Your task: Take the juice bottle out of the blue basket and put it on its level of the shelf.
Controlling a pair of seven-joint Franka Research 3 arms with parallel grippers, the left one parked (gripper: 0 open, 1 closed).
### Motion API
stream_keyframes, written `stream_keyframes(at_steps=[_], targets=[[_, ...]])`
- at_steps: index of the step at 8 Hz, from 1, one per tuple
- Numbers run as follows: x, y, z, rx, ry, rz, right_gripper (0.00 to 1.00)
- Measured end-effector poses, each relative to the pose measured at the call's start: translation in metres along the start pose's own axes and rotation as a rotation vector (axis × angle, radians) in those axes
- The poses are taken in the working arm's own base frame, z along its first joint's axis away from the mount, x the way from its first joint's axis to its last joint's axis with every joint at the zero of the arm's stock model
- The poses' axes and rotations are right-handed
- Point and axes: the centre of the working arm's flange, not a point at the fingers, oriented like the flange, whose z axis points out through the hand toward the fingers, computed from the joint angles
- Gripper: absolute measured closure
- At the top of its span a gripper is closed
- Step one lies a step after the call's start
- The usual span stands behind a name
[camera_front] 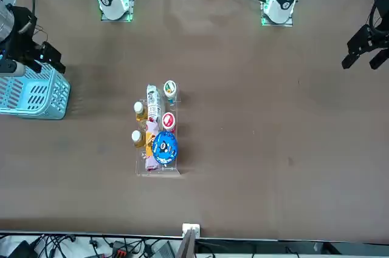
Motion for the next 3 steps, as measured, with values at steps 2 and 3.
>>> stream_keyframes(at_steps=[2,3], targets=[[-0.0007,0.0018,-0.0016,0.000,0.003,-0.005,0.00],[-0.0009,0.0014,-0.0020,0.001,0.003,-0.006,0.00]])
